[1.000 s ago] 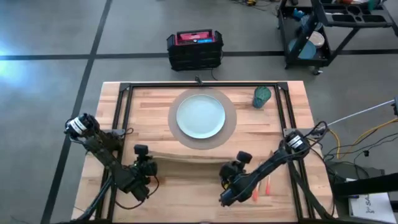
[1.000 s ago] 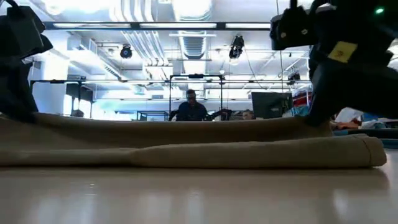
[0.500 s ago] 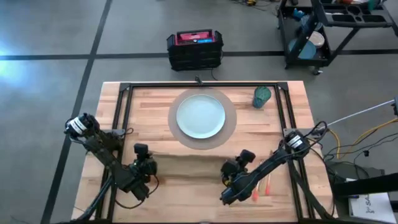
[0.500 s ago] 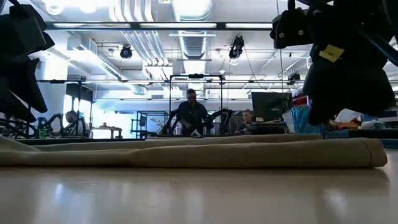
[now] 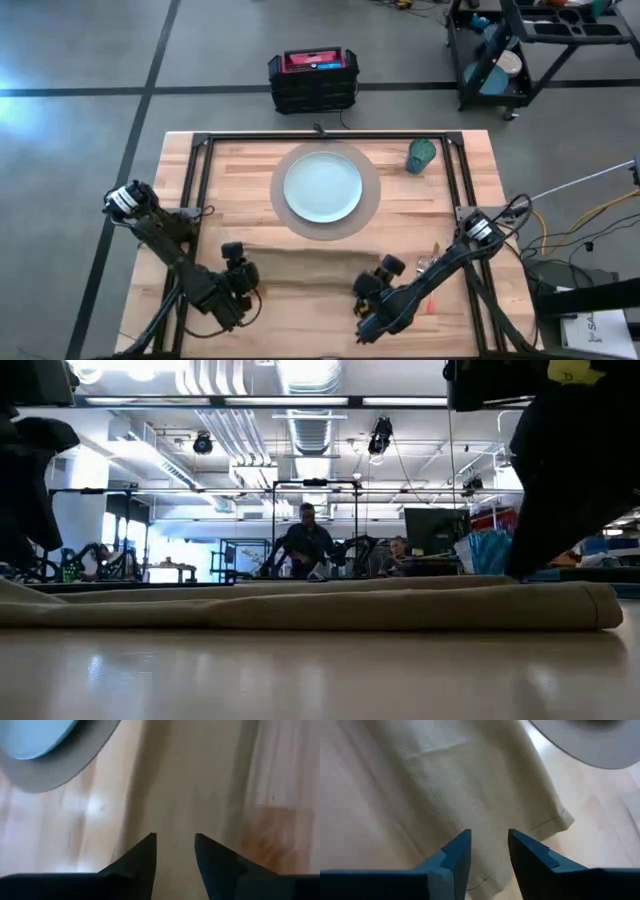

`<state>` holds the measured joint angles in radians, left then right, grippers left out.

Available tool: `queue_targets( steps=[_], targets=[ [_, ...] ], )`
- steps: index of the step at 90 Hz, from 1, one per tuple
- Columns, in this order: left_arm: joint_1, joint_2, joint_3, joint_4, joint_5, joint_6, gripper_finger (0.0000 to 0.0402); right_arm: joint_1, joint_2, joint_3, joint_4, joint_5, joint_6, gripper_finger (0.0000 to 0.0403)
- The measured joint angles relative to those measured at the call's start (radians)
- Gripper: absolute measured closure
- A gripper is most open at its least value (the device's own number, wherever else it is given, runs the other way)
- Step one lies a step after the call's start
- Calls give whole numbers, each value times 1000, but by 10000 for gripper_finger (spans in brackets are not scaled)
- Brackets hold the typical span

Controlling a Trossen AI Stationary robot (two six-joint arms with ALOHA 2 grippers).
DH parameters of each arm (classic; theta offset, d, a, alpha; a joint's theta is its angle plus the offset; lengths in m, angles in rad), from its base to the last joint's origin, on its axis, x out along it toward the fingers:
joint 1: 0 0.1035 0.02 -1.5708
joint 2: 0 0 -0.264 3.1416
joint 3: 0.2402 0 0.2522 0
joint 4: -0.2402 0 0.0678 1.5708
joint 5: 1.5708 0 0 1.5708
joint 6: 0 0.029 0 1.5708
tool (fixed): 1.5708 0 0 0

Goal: Set table place
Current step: Fold the brown table napkin

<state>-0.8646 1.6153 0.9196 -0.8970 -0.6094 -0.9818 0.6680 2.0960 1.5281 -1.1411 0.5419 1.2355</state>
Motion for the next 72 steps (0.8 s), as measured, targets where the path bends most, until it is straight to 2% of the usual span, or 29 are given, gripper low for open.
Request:
queue_targets(
  steps=[8,22,32,49,59,72],
  targets=[
    [0,0,-30,36,12,-23,296,7,0,-8,3,-9,10,308],
    [0,0,-101,68,60,-58,313,23,0,-33,60,-94,23,333],
    [0,0,-151,76,78,-77,322,39,0,-81,178,-142,23,355],
    [1,-3,-198,65,62,-90,324,81,-7,-126,411,-150,57,382],
    [4,-18,-200,38,59,-84,319,104,1,-74,450,-173,54,383],
    [5,-53,-157,-85,53,-84,315,110,-1,32,416,-141,-33,373]
  ],
)
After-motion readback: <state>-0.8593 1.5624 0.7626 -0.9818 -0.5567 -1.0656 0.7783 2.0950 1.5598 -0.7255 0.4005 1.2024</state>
